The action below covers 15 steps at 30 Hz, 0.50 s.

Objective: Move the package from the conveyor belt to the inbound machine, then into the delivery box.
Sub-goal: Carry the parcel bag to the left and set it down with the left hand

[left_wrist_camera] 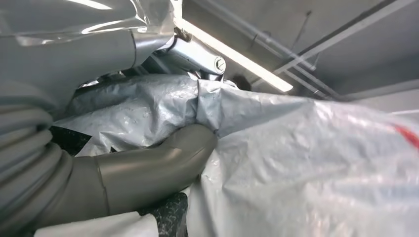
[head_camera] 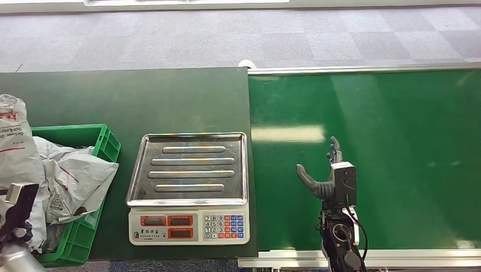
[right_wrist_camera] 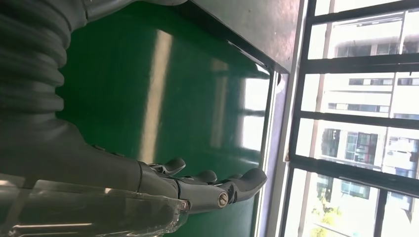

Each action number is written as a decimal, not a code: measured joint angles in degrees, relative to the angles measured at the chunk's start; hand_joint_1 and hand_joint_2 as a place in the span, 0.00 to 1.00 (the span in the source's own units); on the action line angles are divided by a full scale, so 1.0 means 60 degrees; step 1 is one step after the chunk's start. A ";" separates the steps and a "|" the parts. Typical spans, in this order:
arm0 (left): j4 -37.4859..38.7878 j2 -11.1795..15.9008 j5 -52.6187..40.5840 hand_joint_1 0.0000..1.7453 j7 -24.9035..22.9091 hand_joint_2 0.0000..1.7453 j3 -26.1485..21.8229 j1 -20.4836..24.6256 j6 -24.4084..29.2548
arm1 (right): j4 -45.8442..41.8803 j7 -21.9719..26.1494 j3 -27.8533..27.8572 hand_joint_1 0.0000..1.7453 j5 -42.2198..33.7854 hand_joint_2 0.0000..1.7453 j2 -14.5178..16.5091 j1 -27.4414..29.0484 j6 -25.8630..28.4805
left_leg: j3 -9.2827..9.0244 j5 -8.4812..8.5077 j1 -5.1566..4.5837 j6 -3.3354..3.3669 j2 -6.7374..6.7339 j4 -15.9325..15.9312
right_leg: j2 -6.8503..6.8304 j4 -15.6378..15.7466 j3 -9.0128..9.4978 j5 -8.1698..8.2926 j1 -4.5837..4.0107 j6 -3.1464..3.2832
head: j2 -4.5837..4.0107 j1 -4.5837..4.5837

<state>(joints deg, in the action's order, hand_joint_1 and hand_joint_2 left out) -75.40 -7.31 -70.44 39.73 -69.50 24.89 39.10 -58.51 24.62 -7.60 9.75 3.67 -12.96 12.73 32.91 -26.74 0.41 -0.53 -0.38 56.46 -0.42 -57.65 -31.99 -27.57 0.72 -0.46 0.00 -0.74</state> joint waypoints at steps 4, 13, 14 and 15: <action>0.0773 0.0361 -0.0586 0.94 -0.0575 1.00 -0.0518 0.0235 0.0000 | 0.0000 -0.0013 0.0014 0.00 0.0041 1.00 0.0000 0.0001 -0.0045 | -0.0003 0.0000 -0.0001 0.0000 0.0001 0.0000 | -0.0001 0.0000 0.0000 0.0000 0.0002 0.0000 | 0.0000 0.0000; 0.3439 0.1796 -0.1400 0.39 -0.4340 1.00 0.0576 0.0281 -0.0182 | -0.0030 -0.0145 0.0166 0.00 0.0283 1.00 0.0003 0.0010 -0.0190 | -0.0142 0.0045 -0.0071 0.0012 0.0106 -0.0142 | -0.0106 0.0010 0.0070 -0.0013 0.0089 0.0018 | 0.0000 -0.0011; 0.3808 0.1984 -0.1386 0.21 -0.4752 1.00 0.0882 0.0273 -0.0286 | -0.0045 -0.0170 0.0187 0.00 0.0326 1.00 0.0005 0.0013 -0.0212 | -0.0154 0.0062 -0.0077 0.0018 0.0134 -0.0164 | -0.0133 0.0011 0.0080 -0.0010 0.0096 0.0024 | 0.0000 -0.0012; 0.4137 0.2146 -0.1406 0.07 -0.5109 1.00 0.1177 0.0269 -0.0421 | -0.0059 -0.0195 0.0203 0.00 0.0366 1.00 0.0009 0.0014 -0.0226 | -0.0165 0.0078 -0.0080 0.0017 0.0157 -0.0182 | -0.0155 0.0011 0.0089 -0.0006 0.0099 0.0034 | 0.0000 -0.0010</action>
<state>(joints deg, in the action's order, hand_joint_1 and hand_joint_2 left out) -50.58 5.57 -78.88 9.08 -62.44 26.51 36.58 -58.87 23.45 -6.38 11.94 3.73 -12.87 11.38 31.92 -26.27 -0.07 -0.42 0.57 55.37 -1.34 -57.58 -31.46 -27.61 1.31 -0.26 0.00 -0.80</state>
